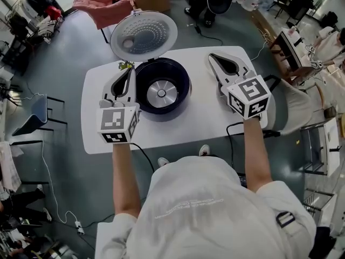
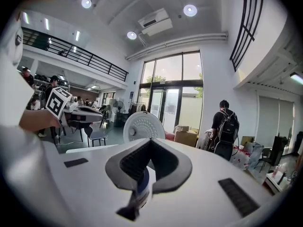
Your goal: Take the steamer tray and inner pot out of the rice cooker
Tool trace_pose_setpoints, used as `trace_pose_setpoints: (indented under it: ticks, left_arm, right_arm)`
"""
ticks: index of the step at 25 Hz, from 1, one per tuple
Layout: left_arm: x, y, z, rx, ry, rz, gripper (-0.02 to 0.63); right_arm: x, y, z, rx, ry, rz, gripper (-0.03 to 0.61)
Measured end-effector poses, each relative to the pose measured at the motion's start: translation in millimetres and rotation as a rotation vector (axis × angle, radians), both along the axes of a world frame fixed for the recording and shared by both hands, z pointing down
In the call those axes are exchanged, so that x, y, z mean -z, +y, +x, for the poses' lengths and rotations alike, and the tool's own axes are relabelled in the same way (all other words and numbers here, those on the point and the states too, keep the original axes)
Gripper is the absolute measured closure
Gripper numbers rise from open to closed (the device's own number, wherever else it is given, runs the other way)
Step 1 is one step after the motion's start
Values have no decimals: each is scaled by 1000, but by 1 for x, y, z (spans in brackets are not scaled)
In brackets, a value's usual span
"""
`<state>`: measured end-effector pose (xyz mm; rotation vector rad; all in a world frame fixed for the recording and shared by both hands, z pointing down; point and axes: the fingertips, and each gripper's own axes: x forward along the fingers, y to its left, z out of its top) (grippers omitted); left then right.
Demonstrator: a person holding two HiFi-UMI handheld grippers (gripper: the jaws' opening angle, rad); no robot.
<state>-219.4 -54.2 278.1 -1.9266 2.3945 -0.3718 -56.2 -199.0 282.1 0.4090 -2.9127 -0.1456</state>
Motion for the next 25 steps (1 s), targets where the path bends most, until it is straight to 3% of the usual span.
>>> trace_pose_setpoints:
  ticks: [25]
  left_arm:
    - [-8,-6,5,-29,31,-19,598]
  right_arm:
    - [-14,2,0,30,46,-24,554]
